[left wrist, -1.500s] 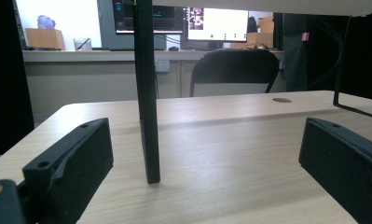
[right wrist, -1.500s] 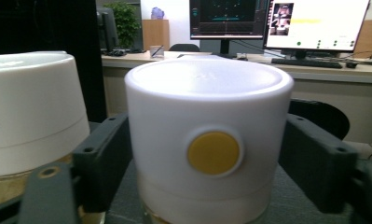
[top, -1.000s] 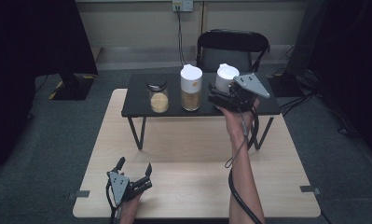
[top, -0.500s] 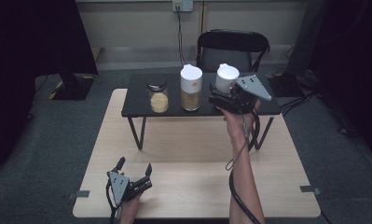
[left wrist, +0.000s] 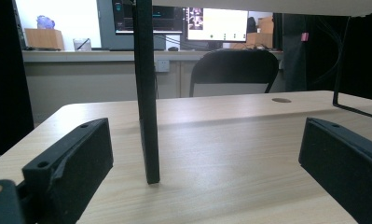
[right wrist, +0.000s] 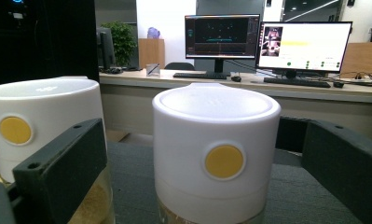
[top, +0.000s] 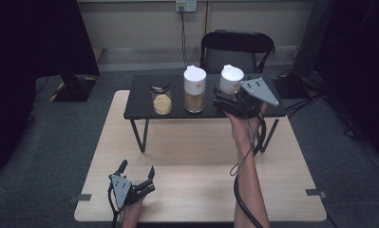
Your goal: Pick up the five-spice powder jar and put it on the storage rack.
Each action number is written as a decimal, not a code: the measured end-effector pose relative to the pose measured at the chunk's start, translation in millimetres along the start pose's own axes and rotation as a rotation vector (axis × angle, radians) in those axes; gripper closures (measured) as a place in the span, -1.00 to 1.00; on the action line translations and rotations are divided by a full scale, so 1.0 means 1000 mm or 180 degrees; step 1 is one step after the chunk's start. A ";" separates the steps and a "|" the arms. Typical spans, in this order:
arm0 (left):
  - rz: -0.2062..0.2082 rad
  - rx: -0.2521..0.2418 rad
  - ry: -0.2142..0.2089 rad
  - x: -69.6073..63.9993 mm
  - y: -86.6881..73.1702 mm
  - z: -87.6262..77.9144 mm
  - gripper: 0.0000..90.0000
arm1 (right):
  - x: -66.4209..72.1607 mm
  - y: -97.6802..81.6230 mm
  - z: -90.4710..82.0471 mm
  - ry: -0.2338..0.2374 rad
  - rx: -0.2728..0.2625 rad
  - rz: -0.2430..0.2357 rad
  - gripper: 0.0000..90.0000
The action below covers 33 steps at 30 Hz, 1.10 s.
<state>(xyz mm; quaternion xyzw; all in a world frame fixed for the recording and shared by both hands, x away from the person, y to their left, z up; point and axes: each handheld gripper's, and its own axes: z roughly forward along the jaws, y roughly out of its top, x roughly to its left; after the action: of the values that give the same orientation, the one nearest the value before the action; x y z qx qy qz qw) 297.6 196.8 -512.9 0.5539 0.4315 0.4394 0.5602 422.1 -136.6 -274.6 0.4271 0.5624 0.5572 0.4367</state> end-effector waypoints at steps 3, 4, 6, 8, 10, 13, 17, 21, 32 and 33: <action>0.0000 0.0000 0.0000 0.000 0.000 0.000 -0.95 | -0.001 0.000 -0.003 0.0019 -0.0058 0.0013 -1.00; 0.0000 0.0000 0.0000 0.000 0.000 0.000 -0.95 | -0.001 0.000 -0.003 0.0013 -0.0051 0.0006 -1.00; -0.0002 -0.0001 0.0000 0.000 0.000 0.000 -0.95 | -0.001 0.001 -0.005 0.0011 -0.0056 0.0008 -1.00; -0.0002 -0.0001 0.0000 0.000 0.000 0.000 -0.95 | -0.001 0.002 -0.006 0.0003 -0.0058 -0.0001 -1.00; -0.0002 -0.0001 0.0000 0.000 0.000 0.000 -0.95 | 0.000 0.003 -0.007 0.0008 -0.0062 -0.0012 -1.00; -0.0002 -0.0002 0.0000 0.000 0.000 0.000 -0.95 | 0.000 0.002 -0.009 0.0009 -0.0063 -0.0020 -1.00; 0.0001 0.0000 0.0009 0.000 0.000 0.000 -0.95 | -0.001 0.000 -0.011 0.0007 -0.0065 0.0006 -1.00; -0.0001 0.0002 0.0015 0.000 0.000 0.000 -0.95 | -0.003 -0.001 -0.012 -0.0007 -0.0064 0.0011 -1.00; 0.0000 0.0002 0.0015 0.000 0.000 0.000 -0.95 | -0.002 -0.005 -0.016 -0.0010 -0.0089 0.0014 -1.00; 0.0001 0.0000 0.0015 0.000 0.000 0.000 -0.95 | -0.002 -0.006 -0.016 -0.0014 -0.0094 0.0008 -1.00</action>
<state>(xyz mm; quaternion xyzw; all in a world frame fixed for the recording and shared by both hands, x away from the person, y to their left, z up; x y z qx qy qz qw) 297.4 196.8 -512.9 0.5530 0.4327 0.4408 0.5592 407.1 -142.5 -280.1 0.4225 0.5527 0.5651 0.4435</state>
